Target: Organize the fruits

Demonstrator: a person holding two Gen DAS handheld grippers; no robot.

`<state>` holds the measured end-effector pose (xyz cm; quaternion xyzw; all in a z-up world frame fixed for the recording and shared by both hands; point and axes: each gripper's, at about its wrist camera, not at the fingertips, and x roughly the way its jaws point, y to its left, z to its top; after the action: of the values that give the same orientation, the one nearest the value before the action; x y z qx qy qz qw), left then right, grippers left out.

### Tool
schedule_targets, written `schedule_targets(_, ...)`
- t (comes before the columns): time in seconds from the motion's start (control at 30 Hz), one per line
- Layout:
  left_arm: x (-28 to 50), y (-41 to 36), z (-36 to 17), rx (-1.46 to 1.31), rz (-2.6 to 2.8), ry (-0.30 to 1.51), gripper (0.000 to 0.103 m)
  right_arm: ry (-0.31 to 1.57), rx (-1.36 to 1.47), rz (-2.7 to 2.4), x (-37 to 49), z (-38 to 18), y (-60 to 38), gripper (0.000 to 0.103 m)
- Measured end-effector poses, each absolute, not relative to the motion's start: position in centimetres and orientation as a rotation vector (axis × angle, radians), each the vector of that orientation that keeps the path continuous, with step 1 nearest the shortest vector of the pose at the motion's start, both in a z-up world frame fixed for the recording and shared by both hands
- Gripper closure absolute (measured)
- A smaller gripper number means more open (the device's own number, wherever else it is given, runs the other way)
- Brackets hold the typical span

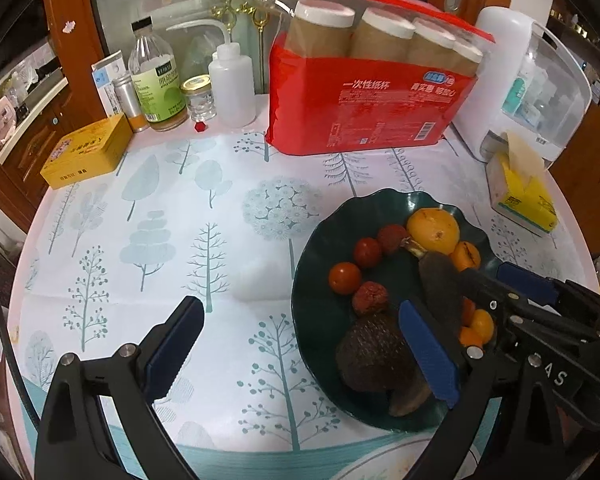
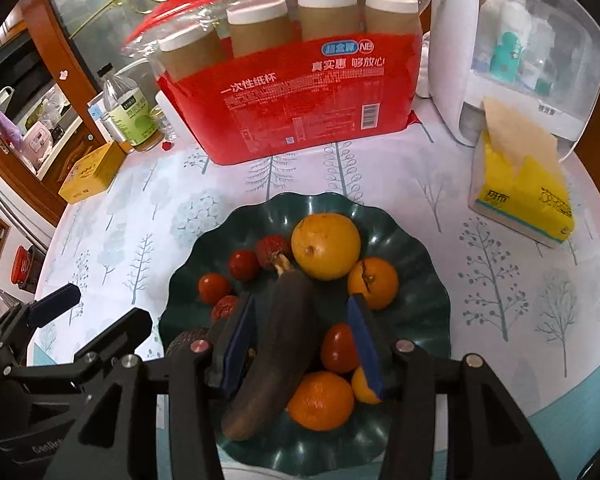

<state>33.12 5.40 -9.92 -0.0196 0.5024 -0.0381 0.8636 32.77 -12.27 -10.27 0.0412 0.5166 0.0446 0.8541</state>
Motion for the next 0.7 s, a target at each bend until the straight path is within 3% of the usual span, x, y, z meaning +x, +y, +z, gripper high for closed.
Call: schedule_targets(0.7,18.2,5.8,-1.2,-0.044,-0.154,0.947,0.005,0.954,0.072,0.018,16.1,-2.2,-12.1,0.054)
